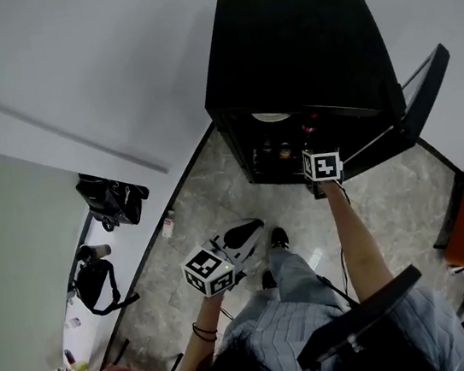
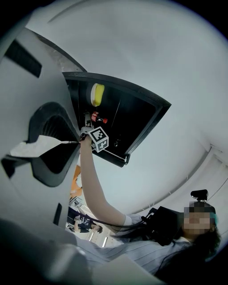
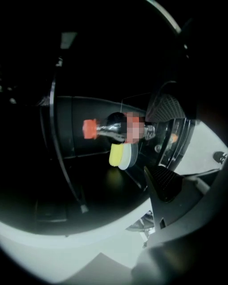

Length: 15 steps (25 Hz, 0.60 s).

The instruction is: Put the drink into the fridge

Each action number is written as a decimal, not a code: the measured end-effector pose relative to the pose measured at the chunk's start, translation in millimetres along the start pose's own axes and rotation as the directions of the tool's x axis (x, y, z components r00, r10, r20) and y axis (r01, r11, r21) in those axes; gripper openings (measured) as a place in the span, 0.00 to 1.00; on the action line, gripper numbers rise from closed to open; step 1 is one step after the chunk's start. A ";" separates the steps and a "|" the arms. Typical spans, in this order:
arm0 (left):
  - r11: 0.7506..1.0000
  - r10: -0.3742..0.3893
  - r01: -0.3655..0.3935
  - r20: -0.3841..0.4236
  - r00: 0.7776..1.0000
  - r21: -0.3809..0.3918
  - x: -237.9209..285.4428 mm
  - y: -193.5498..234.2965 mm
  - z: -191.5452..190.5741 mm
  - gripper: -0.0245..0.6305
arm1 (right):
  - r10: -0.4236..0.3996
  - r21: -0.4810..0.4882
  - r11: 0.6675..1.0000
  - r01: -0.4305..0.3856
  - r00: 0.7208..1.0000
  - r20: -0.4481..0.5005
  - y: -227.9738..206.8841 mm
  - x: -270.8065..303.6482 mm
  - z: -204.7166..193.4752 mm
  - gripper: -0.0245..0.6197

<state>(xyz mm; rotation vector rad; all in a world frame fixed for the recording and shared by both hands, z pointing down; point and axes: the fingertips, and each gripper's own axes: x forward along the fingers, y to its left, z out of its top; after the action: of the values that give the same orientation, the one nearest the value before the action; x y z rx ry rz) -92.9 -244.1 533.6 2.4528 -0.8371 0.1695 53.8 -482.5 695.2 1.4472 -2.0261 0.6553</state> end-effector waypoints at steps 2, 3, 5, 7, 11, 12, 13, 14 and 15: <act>1.000 0.000 0.000 0.007 1.000 0.004 -4.8 -3.4 -0.5 0.05 | 0.023 0.000 1.000 -0.023 0.999 0.024 7.7 -12.2 2.1 0.52; 1.000 -0.001 0.001 0.012 1.000 0.006 -7.1 -5.9 -0.4 0.05 | 0.035 -0.006 0.999 -0.035 0.999 0.037 11.6 -19.4 3.3 0.52; 1.000 -0.008 0.007 0.021 1.000 0.010 -11.6 -12.0 -0.5 0.05 | 0.079 -0.015 0.997 -0.078 0.995 0.060 22.7 -34.4 5.9 0.52; 1.000 -0.013 0.013 0.024 1.000 0.019 -16.6 -18.1 -2.0 0.05 | 0.131 -0.020 0.991 -0.130 0.987 0.088 37.6 -51.5 10.2 0.52; 0.999 -0.020 0.019 0.035 0.999 0.029 -27.3 -29.5 -5.6 0.05 | 0.173 -0.040 0.985 -0.170 0.978 0.112 55.8 -85.2 6.0 0.52; 0.999 -0.021 0.020 0.039 0.999 0.031 -30.3 -32.5 -6.7 0.05 | 0.183 -0.043 0.983 -0.179 0.976 0.118 60.5 -94.5 4.8 0.52; 0.999 -0.023 0.022 0.043 0.999 0.032 -33.6 -35.5 -7.8 0.05 | 0.194 -0.042 0.981 -0.190 0.973 0.128 65.9 -104.4 4.3 0.52; 0.999 -0.025 0.023 0.047 0.999 0.034 -37.0 -38.2 -9.1 0.05 | 0.206 -0.038 0.979 -0.202 0.969 0.139 71.7 -114.5 4.3 0.52; 0.999 -0.026 0.024 0.051 0.998 0.035 -40.5 -40.9 -10.5 0.05 | 0.218 -0.033 0.976 -0.216 0.964 0.152 78.0 -124.9 4.3 0.52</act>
<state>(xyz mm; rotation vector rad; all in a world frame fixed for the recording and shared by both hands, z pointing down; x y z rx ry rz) -100.2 -190.0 512.8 2.5080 -0.8313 0.1126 11.4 -377.3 601.1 1.3127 -2.3292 0.6295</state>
